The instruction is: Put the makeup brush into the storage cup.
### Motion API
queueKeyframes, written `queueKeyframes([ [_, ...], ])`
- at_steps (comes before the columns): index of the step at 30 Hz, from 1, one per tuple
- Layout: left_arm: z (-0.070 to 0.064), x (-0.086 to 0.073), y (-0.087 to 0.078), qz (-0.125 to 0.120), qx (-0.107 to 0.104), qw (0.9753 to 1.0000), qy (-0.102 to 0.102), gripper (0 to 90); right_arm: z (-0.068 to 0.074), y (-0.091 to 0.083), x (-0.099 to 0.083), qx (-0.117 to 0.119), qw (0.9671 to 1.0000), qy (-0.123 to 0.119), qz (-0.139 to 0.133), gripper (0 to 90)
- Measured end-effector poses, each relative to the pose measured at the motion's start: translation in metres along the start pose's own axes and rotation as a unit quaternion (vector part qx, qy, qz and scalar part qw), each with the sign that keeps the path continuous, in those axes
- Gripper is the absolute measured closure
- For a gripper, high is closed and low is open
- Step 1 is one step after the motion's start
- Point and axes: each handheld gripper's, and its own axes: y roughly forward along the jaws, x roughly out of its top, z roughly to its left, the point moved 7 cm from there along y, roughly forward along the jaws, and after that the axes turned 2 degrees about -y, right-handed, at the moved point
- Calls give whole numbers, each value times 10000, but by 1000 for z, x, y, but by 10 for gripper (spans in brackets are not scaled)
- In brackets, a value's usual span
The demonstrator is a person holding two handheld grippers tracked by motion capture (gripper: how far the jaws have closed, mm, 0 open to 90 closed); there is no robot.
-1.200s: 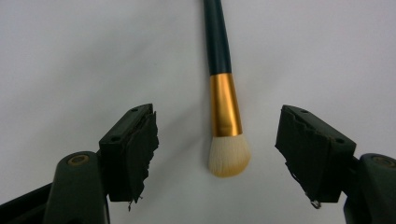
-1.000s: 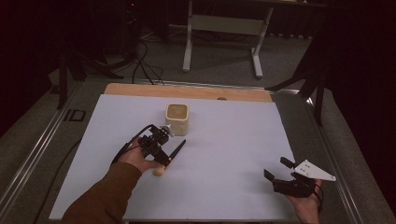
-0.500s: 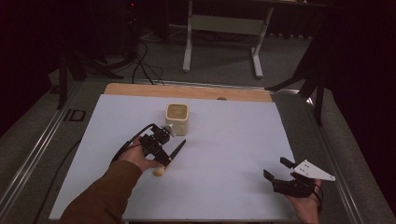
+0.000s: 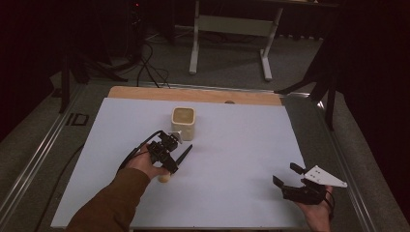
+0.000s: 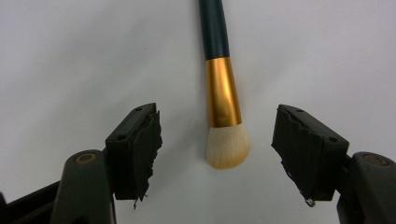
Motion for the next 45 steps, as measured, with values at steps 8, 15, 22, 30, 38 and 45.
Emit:
queueKeyframes([
  [8, -3, 0, 8, 125, 23, 9999, -8, 330, 0, 0, 0, 3, 10000, 2, -1, 140],
  [15, -7, -2, 19, 243, 38, 9997, -56, 345, 0, 0, 0, 7, 10000, 7, 1, 140],
  [22, -9, -4, 28, 330, -11, 9994, -98, 427, 0, 0, 0, 13, 10000, 11, 0, 140],
  [30, -12, -7, 38, 508, -18, 9987, -87, 555, 0, 0, 0, 13, 10000, 8, -3, 140],
  [38, -7, -10, 41, 459, -61, 9988, -137, 676, 0, 1, 0, 17, 10000, 13, 3, 140],
  [45, -6, -11, 40, 396, 3, 9992, -20, 694, 0, 0, 0, 15, 10000, 11, 5, 144],
])
